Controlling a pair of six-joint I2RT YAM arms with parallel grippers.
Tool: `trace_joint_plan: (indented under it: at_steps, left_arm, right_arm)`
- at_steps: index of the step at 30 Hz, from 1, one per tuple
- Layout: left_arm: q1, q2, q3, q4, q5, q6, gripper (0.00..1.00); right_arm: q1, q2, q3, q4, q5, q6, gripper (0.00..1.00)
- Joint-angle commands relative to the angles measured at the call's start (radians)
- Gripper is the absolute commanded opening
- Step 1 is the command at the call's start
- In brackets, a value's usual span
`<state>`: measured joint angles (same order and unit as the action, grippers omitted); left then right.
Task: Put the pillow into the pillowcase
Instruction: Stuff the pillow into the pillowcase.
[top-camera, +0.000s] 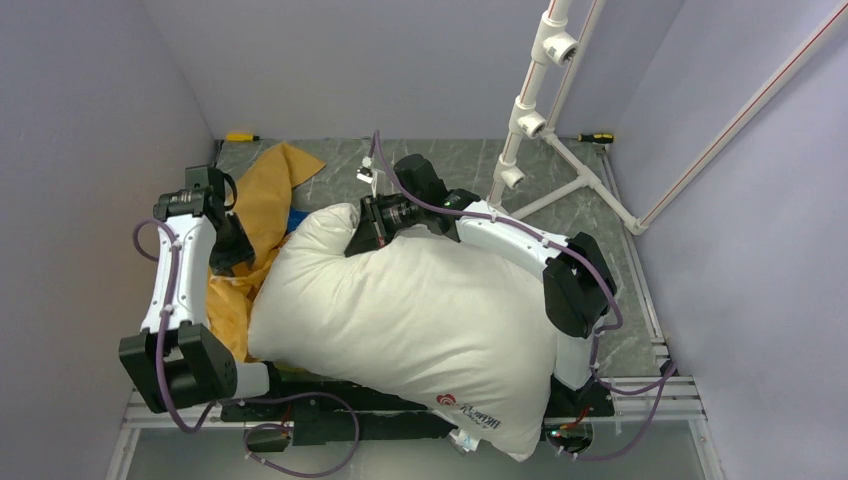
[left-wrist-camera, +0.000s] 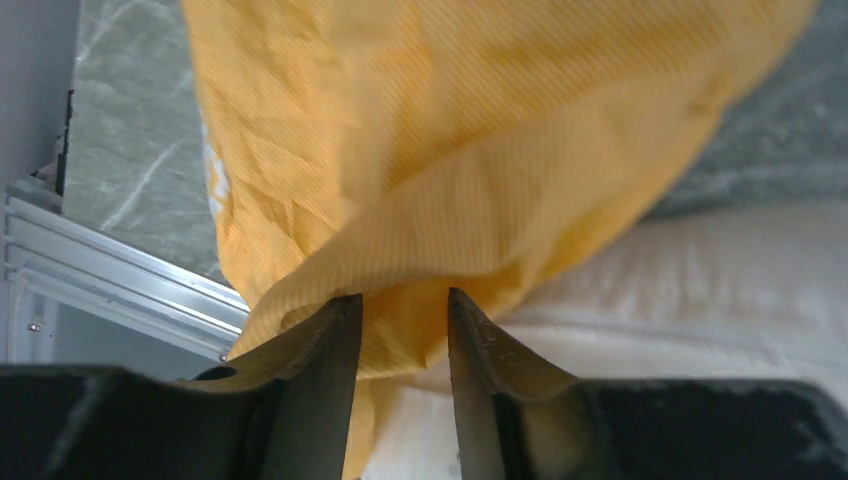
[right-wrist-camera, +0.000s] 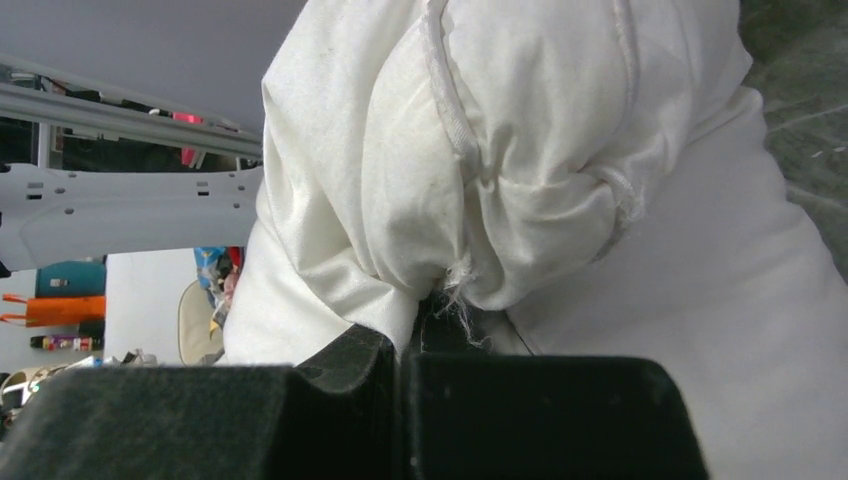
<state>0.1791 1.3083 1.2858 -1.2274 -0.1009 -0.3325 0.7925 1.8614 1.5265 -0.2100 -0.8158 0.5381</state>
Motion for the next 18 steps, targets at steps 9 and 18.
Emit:
trace_joint_plan:
  at_steps: [9, 18]
  left_arm:
    - [0.094, 0.275, 0.045, 0.412, 0.058, 0.097, 0.00]
    - [0.106, 0.340, 0.348, 0.461, 0.085, 0.023, 0.00]
  right_arm:
    - [0.010, 0.003, 0.014, -0.397, -0.011, -0.130, 0.00]
    - [0.009, -0.022, 0.028, -0.521, 0.047, -0.211, 0.00]
